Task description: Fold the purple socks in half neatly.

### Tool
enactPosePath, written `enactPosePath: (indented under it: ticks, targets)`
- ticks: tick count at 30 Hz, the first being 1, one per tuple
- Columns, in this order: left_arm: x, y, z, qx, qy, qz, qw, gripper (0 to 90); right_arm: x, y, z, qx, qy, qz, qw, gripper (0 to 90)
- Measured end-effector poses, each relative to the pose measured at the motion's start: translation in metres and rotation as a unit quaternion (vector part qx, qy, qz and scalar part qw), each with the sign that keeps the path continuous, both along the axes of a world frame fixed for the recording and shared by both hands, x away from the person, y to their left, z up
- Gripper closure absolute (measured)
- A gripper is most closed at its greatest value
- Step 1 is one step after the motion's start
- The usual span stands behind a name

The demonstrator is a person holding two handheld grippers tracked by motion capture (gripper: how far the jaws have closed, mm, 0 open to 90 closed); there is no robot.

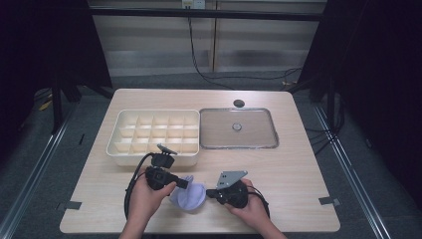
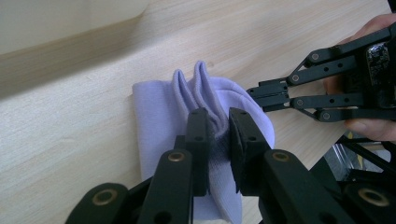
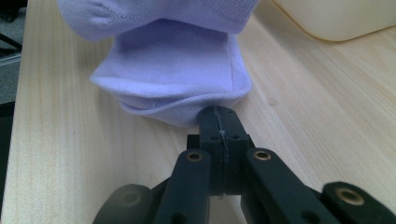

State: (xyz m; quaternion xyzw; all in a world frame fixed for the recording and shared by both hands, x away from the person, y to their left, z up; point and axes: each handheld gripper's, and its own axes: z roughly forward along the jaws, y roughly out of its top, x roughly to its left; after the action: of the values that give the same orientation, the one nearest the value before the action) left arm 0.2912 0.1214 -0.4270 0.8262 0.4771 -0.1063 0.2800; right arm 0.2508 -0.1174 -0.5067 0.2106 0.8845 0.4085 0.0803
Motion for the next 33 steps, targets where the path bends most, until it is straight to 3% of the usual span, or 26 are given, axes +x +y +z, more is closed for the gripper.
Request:
enactPosePath:
  ticks: [12,14,17,19,24,29,30,33]
  targets:
    - [0.000,-0.010,-0.002,0.007,-0.004,-0.007,0.9999,79.0,0.000,0.000,0.000,0.002,0.003,-0.001,1.0000,90.0]
    - [-0.001,-0.012,-0.003,0.005,-0.003,0.001,1.0000,79.0,0.000,0.000,0.000,0.002,0.004,-0.001,1.0000,90.0]
    - [0.001,-0.012,-0.005,0.011,0.000,-0.014,0.9998,79.0,0.000,0.000,0.000,0.002,0.004,-0.001,1.0000,90.0]
    - [0.000,-0.014,-0.006,0.005,0.000,-0.002,1.0000,78.9,0.000,0.000,0.000,0.001,0.004,-0.001,1.0000,90.0]
    - [0.000,-0.015,-0.006,0.009,-0.002,-0.004,1.0000,78.8,0.000,0.000,0.000,0.001,0.004,-0.001,1.0000,90.0]
    - [0.002,-0.015,-0.006,0.014,0.000,-0.017,0.9998,78.7,0.000,0.000,0.000,0.002,0.004,-0.002,1.0000,89.9]
    - [0.001,-0.016,-0.007,0.009,0.000,-0.002,1.0000,78.6,0.000,0.000,0.000,0.002,0.004,-0.001,1.0000,90.0]
    - [0.002,-0.016,-0.008,0.013,0.002,-0.006,0.9999,78.6,0.000,0.000,0.000,0.003,0.005,-0.002,1.0000,89.9]
